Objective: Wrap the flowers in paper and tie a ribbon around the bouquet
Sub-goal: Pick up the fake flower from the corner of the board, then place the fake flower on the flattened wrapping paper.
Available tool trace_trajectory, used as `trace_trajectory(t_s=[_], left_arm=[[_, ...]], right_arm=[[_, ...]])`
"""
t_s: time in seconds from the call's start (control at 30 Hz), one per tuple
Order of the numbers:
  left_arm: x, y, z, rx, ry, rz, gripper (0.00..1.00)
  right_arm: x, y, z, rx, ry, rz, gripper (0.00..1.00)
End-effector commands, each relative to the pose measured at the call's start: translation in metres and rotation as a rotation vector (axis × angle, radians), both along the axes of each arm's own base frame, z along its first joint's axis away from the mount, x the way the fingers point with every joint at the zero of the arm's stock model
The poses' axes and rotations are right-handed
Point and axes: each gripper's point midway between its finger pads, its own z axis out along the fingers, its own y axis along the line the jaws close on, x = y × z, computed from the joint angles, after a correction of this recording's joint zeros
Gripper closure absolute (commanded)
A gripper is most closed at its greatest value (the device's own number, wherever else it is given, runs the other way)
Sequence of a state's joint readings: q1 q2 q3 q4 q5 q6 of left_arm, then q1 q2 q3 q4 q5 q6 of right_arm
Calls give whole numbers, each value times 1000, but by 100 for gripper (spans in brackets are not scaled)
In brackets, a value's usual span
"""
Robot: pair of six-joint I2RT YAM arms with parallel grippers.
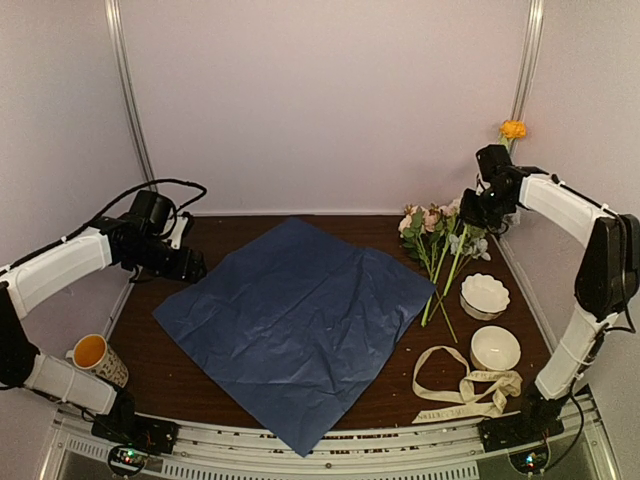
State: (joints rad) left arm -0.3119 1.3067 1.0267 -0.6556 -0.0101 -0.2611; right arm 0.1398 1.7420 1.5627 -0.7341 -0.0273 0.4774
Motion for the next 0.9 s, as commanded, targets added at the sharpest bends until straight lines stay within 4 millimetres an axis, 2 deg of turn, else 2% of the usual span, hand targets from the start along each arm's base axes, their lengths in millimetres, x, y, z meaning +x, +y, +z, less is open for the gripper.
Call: trace_trajectory(t_s=[0.0,0.1,0.2,0.23,0.37,0.53,0.6,0.73,0.8,0.87], left_arm=[[4,-8,24,-40,-64,-8,19],[2,-10,26,-42,-70,-14,19],[2,-13,27,-37,-75,-19,19],[2,-14,27,-38,-74,-23,20],[1,-15,23,-33,-67,-20,20],[-1,-20,16,-30,-49,-32,20],[-2,-20,10,-28,-40,-29,20],[-4,-23,-9,-49,-9,-26,20],[-7,-26,-20,-60,17,-28,20],[-8,-30,-28,-65,34,-35,21]], right_arm=[[0,12,47,-19,-162,38,100],[-7,49,72,-6,-222,162,100],[-22,119,83,88,-224,364,100],[-31,150,85,126,-216,442,100],[-59,245,78,302,-183,608,100],[-92,344,49,452,-71,742,100],[-103,372,31,478,-8,767,100],[-114,411,-5,494,109,784,100],[-117,425,-13,492,127,799,100],[-112,429,-24,477,143,787,100]])
